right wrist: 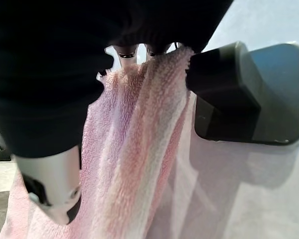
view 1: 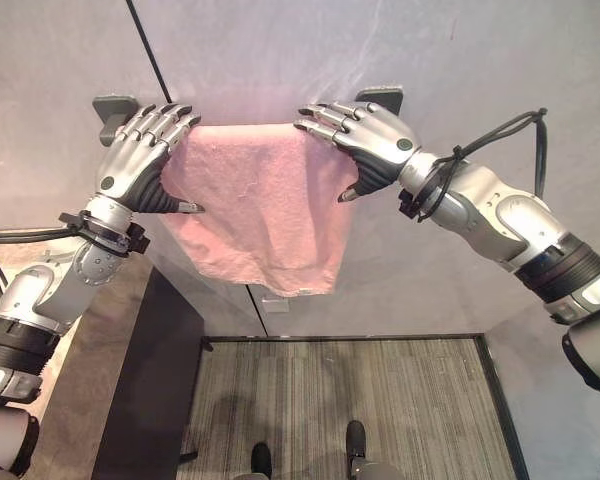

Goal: Put brush and paste in cup on sink, flatten towel.

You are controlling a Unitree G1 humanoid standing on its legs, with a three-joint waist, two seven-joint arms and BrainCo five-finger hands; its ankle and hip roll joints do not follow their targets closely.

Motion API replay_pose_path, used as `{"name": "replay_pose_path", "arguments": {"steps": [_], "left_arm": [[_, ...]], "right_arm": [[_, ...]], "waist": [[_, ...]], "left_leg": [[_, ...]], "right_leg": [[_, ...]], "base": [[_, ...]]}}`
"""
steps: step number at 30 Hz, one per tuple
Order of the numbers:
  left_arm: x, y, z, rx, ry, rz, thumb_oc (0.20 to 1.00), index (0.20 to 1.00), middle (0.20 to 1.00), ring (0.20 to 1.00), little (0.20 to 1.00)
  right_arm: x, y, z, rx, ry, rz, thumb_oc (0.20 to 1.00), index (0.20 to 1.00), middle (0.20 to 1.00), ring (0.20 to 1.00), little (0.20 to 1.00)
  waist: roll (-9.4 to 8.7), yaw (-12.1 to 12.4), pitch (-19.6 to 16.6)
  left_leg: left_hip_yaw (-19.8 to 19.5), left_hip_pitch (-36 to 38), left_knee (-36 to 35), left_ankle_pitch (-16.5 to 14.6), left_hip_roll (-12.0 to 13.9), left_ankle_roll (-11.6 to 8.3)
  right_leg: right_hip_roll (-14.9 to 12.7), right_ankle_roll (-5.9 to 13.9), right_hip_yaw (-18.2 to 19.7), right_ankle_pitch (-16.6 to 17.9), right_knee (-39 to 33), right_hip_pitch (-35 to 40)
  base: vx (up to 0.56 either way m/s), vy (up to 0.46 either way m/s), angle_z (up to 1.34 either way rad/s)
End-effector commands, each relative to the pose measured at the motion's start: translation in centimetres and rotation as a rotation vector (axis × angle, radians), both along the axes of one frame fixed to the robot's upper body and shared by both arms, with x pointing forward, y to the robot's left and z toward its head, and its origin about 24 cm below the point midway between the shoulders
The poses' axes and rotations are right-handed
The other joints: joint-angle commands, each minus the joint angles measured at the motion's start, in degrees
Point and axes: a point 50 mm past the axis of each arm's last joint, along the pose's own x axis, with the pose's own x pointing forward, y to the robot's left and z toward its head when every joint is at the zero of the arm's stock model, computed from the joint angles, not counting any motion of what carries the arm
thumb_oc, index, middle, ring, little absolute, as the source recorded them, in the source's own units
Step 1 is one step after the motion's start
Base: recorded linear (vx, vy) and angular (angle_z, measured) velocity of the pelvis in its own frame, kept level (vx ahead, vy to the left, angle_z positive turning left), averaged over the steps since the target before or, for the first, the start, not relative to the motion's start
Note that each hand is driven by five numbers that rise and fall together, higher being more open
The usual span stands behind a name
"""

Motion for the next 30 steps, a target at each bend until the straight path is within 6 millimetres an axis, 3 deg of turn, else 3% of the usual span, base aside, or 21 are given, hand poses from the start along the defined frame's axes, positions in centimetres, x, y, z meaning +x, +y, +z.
{"name": "replay_pose_path", "arguments": {"steps": [1,4,10,14,18,21,24,27,29,30], "left_arm": [[0.6,0.1,-3.2,-0.143,0.132,-0.006,1.0,1.0,1.0,1.0,1.0],[-0.3,-1.0,-4.0,-0.452,0.076,-0.084,1.0,1.0,1.0,1.0,1.0],[-2.5,-1.6,-5.8,-0.81,0.044,-0.153,1.0,1.0,1.0,1.0,1.0],[-4.7,-1.1,-5.8,-0.88,-0.03,-0.168,1.0,1.0,1.0,1.0,1.0],[-6.2,-0.5,-5.7,-0.913,-0.091,-0.162,1.0,1.0,1.0,1.0,1.0],[-7.9,0.2,-6.7,-1.008,-0.125,-0.136,1.0,1.0,1.0,1.0,1.0],[-9.7,0.5,-9.3,-1.13,-0.064,-0.09,1.0,1.0,1.0,1.0,1.0],[-10.6,1.0,-13.6,-1.252,0.097,0.019,1.0,1.0,1.0,1.0,1.0],[-11.4,1.0,-18.0,-1.354,0.273,0.131,1.0,1.0,1.0,1.0,1.0],[-12.4,0.9,-21.5,-1.386,0.422,0.232,1.0,1.0,1.0,1.0,1.0]], "right_arm": [[2.6,-6.8,-2.0,-0.067,0.061,-0.347,1.0,1.0,1.0,1.0,1.0],[1.6,-6.7,-2.7,0.165,0.026,-0.294,1.0,1.0,1.0,1.0,1.0],[-0.4,-6.5,-5.6,0.758,0.118,-0.191,1.0,1.0,1.0,1.0,1.0],[-2.5,-6.9,-5.6,0.972,0.072,-0.105,1.0,1.0,1.0,1.0,1.0],[-4.1,-7.1,-5.6,1.05,0.033,-0.05,1.0,1.0,1.0,1.0,1.0],[-5.8,-7.7,-6.7,1.196,0.023,-0.023,1.0,1.0,1.0,1.0,1.0],[-7.6,-8.9,-10.3,1.331,0.109,-0.089,1.0,1.0,1.0,1.0,1.0],[-8.8,-10.2,-14.4,1.374,0.232,-0.224,1.0,1.0,1.0,1.0,1.0],[-10.0,-11.0,-18.7,1.374,0.409,-0.369,1.0,1.0,1.0,1.0,1.0],[-11.1,-11.5,-22.4,1.326,0.558,-0.5,1.0,1.0,1.0,1.0,1.0]], "waist": [[-1.54,-0.4,0.72],[-1.71,-0.72,-0.13],[-2.48,-0.43,-2.66],[-2.68,0.0,-3.77],[-2.78,0.32,-4.19],[-2.8,0.54,-4.16],[-2.88,0.49,-3.6],[-2.94,0.33,-3.07],[-3.01,0.08,-2.35],[-3.06,-0.14,-1.77]], "left_leg": [[-0.02,-0.85,0.18,1.42,-0.56,-1.03],[-0.03,1.26,0.18,0.36,-0.49,-0.59],[-0.13,5.31,0.18,-1.09,-0.59,0.11],[-0.16,5.99,0.18,-0.79,-0.39,0.32],[-0.18,6.14,0.18,-0.8,-0.37,0.4],[-0.31,6.13,0.18,-0.82,-0.31,0.51],[-0.39,5.8,0.18,-0.61,-0.26,0.72],[-0.54,5.7,0.18,-0.8,-0.22,0.72],[-0.7,5.34,0.18,-0.45,-0.27,0.71],[-0.73,5.13,0.18,-0.25,-0.27,0.81]], "right_leg": [[-5.12,6.24,1.35,-2.94,0.48,3.65],[-5.04,5.91,1.15,-3.63,0.48,5.91],[-5.02,5.51,1.04,-5.12,0.48,9.97],[-4.95,5.29,1.0,-4.94,0.48,10.45],[-4.95,5.18,0.9,-5.05,0.48,10.62],[-4.89,5.1,0.84,-4.98,0.48,10.59],[-4.79,5.06,0.81,-4.75,0.48,10.23],[-4.71,5.07,0.59,-5.01,0.48,10.3],[-4.67,5.01,0.55,-4.75,0.48,10.2],[-4.64,4.98,0.48,-4.61,0.48,9.97]], "base": [[0.04,0.0,0.03],[0.07,-0.008,0.04],[0.04,0.001,0.0],[-0.05,-0.008,-0.02],[-0.02,-0.002,-0.01],[-0.02,0.0,0.01],[-0.04,0.001,0.01],[-0.01,-0.002,0.0],[-0.03,-0.006,0.0],[-0.05,-0.013,0.01]]}}
